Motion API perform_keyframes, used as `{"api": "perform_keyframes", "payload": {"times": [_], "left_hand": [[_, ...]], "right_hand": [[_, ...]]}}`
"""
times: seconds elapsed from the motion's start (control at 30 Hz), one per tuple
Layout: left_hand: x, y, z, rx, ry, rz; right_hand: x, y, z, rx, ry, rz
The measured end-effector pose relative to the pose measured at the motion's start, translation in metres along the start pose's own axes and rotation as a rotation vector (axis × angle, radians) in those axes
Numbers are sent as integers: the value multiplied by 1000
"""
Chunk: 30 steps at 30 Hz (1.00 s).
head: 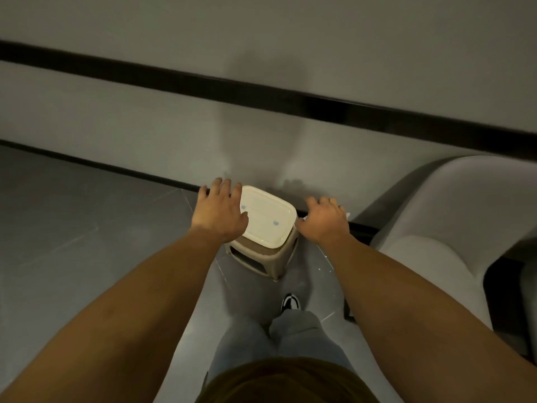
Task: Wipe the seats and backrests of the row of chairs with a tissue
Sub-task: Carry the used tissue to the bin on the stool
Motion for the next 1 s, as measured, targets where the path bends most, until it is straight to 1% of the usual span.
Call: {"api": "perform_keyframes", "payload": {"times": [0.2, 0.3, 0.57, 0.73, 0.8, 1.0], "left_hand": [[-9, 5, -7, 3, -1, -13], [-21, 10, -14, -21, 21, -21], [-69, 45, -17, -73, 239, -54], [-99, 71, -47, -84, 333, -59], [-117, 87, -70, -100, 318, -68], [-167, 143, -129, -103, 198, -127]], "right_hand": [[-11, 12, -4, -39, -2, -45], [-17, 20, -2, -49, 43, -76], [-44, 47, -18, -118, 175, -67], [-76, 69, -51, -154, 200, -55], [-95, 79, -61, -155, 200, -47], [-157, 112, -75, -177, 186, -64]]}}
Point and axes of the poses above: each hand's wrist, its own x-axis away from the middle knuckle, its own y-axis out of the palm, z = x × y, the point moved 4 cm from there along -x, towards the middle knuckle, and after that the axes turned 9 degrees about -z, right-handed, at the moved point
